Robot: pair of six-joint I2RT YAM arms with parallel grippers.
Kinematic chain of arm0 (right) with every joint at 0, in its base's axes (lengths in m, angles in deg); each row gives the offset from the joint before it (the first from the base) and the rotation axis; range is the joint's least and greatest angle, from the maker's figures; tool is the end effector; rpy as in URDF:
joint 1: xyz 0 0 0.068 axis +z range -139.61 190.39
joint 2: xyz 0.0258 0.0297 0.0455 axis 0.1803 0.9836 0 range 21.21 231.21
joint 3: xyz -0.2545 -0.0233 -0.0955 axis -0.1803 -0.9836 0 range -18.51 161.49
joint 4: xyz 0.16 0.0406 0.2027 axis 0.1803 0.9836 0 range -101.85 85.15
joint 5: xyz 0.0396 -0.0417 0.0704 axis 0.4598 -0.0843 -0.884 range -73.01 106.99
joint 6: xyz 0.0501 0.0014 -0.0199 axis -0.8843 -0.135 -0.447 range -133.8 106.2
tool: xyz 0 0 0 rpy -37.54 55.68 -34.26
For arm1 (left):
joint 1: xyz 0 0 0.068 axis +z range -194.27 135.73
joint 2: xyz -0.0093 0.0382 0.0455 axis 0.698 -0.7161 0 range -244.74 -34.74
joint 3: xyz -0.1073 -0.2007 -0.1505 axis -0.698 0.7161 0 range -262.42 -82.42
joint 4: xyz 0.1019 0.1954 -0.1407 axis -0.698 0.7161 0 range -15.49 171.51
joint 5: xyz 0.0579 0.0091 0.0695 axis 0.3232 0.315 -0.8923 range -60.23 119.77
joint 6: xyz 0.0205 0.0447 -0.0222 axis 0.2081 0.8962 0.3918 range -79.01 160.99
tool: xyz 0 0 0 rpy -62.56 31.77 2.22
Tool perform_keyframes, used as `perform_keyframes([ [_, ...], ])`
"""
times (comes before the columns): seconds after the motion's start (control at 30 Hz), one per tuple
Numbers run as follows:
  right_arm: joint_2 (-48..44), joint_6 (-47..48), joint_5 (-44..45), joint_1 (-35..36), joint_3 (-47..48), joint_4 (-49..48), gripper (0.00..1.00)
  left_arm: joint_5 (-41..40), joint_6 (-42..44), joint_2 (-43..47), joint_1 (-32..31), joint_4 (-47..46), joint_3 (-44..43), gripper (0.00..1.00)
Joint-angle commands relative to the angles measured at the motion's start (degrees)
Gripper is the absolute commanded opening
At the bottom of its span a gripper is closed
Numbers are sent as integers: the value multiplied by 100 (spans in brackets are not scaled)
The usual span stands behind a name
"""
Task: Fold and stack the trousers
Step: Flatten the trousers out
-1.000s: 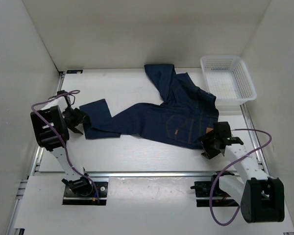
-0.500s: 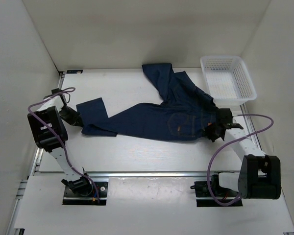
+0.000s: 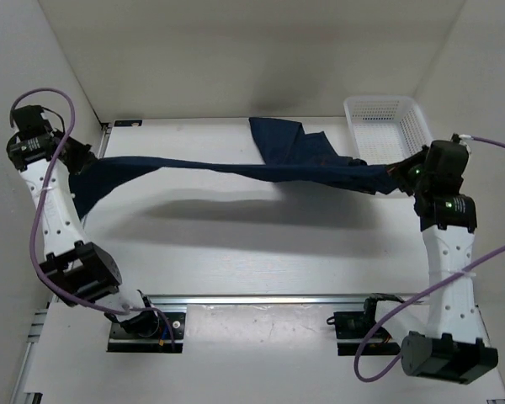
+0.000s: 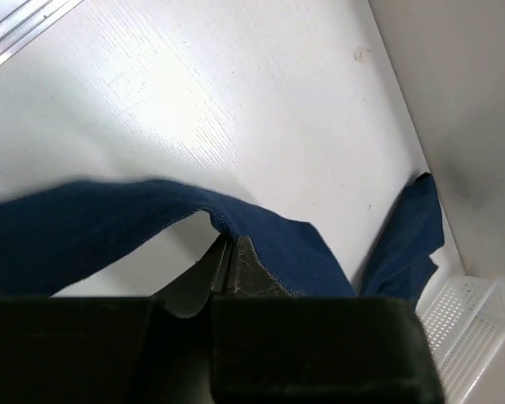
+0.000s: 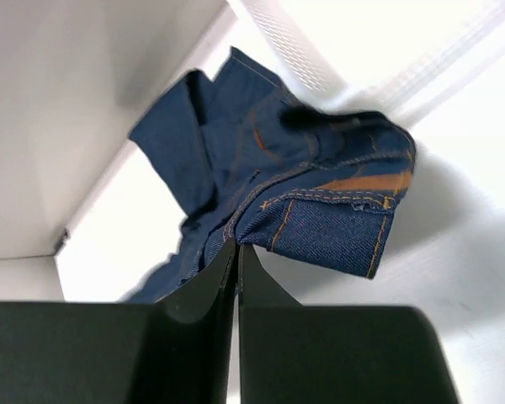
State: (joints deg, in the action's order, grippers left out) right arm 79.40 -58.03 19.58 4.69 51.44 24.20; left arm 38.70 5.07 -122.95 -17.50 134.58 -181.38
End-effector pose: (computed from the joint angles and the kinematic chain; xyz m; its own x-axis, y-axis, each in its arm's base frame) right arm 0.2071 -0.0223 0.4015 -0.1956 0.7198 -0.6661 0.3860 0.6809 0.6224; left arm 0.2814 0.1357 0.3992 -0.3403 -0.8208 -0.4588 -0.6844 0.5508 -0.4778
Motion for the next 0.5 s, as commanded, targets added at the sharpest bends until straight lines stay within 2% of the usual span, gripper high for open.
perform_keyframes([
  [0.0,-534,232,444,-116,-296,901,1,-128,6,144,171,216,446,10],
  [0.07,-904,135,628,-116,-674,1131,1,-128,6,259,303,154,1104,10],
  [0.17,-1696,-208,1023,-116,-1351,1982,1,-128,172,532,496,40,1973,10],
  [0.23,-2135,-410,1427,-55,-1703,2721,30,-40,313,734,496,-13,2309,23],
  [0.27,-2293,-411,1428,-55,-1809,2845,53,-40,375,804,496,-13,2485,31],
  [0.3,-2669,-524,1202,15,-1792,2768,97,-188,375,970,496,48,2330,87],
  [0.33,-2673,-525,1200,16,-1714,2715,98,-190,375,1059,496,48,2241,92],
  [0.43,-2227,-360,1138,16,-1301,2478,98,-137,375,1279,156,48,1829,95],
  [0.47,-2085,-211,956,16,-1213,2111,96,-67,375,1419,58,-21,1766,95],
])
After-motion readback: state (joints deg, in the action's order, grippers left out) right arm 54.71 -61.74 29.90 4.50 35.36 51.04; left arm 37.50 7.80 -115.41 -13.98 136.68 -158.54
